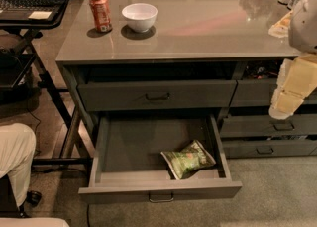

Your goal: Pick green jalapeno chip bag from middle drawer and place on counter

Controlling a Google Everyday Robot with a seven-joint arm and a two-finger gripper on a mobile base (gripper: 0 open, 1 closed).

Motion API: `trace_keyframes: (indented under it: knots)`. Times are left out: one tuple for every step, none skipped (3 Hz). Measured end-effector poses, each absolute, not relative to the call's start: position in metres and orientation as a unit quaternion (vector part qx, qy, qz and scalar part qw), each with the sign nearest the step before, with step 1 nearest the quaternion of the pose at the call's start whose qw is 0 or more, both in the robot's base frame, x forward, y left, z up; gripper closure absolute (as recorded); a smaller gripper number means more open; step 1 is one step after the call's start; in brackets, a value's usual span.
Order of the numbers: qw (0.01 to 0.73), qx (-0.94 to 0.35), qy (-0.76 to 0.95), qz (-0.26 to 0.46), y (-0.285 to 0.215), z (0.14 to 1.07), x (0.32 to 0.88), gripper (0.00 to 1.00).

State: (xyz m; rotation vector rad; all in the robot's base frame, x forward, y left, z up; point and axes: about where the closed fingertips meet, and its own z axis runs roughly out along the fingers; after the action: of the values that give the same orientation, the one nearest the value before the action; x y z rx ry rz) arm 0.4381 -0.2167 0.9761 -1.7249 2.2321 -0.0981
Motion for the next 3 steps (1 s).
trace_keyframes:
  knots:
    - [0.164, -0.604, 0.779, -0.038, -0.216, 0.977, 0.438, 0.00]
    - [0.175, -0.618, 0.766, -0.024, -0.214, 0.954, 0.437, 0.00]
    - [0.190, -0.644, 0.741, 0.011, -0.212, 0.894, 0.432, 0.00]
